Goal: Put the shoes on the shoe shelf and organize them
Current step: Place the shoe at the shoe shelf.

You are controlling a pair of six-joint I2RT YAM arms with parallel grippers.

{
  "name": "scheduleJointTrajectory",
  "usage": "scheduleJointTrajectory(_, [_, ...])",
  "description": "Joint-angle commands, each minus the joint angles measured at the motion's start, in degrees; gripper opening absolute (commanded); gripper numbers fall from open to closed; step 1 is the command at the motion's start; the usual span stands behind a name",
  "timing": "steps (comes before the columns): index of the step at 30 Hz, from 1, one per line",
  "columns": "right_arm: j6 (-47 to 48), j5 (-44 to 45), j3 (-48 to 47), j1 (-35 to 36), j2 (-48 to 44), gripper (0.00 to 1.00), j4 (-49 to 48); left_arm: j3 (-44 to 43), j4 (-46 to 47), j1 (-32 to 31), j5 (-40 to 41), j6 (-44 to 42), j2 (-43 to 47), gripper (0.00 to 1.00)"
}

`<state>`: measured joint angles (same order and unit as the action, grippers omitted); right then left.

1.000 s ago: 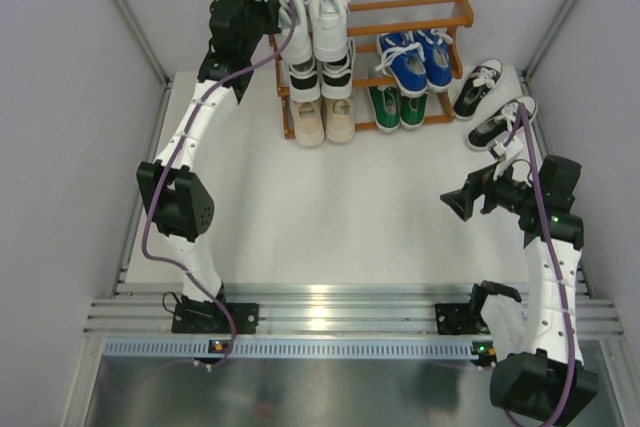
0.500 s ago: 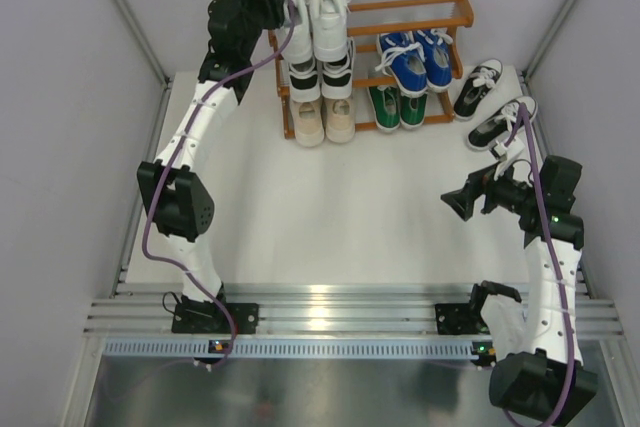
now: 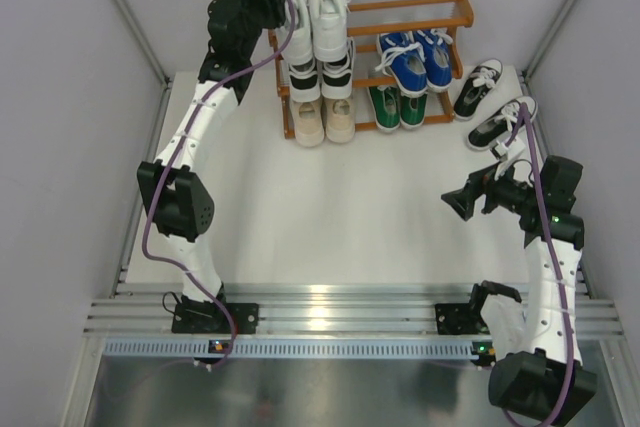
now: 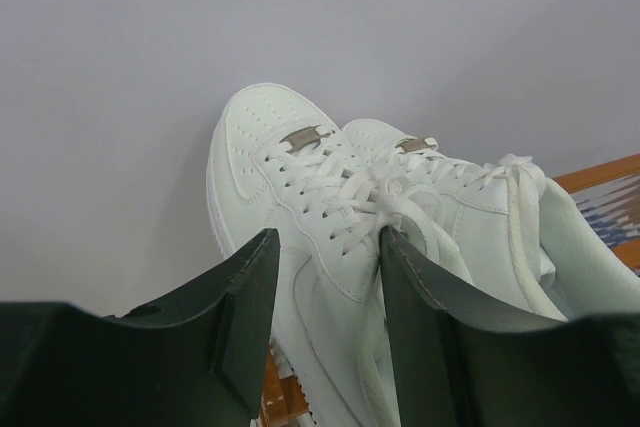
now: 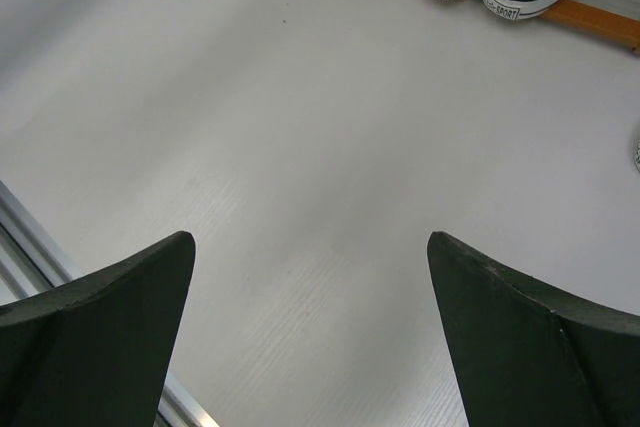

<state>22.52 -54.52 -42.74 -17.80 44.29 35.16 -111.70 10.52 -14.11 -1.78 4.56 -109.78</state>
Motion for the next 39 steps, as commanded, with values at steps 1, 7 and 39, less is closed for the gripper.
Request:
scheduleJointTrajectory(1, [0.94,-1.9,0.11,-0.83,-0.43,0.99,-2.02,0.6,2.92,0.31,-0.94,-0.51,3.87,0.49])
scheduleJointTrajectory(7, [0.77,-2.17,0.03,-1.09,-0.52,0.99,-2.02,2.54,1.43,0.22,-3.66,-3.14,4.31,0.36])
scheduleJointTrajectory(39, [0.77,-2.43,-0.24,-1.62,-0.61,0.99,-1.93,-6.42,0.46,-0.57,-17.81,-9.4,-4.04,0.0])
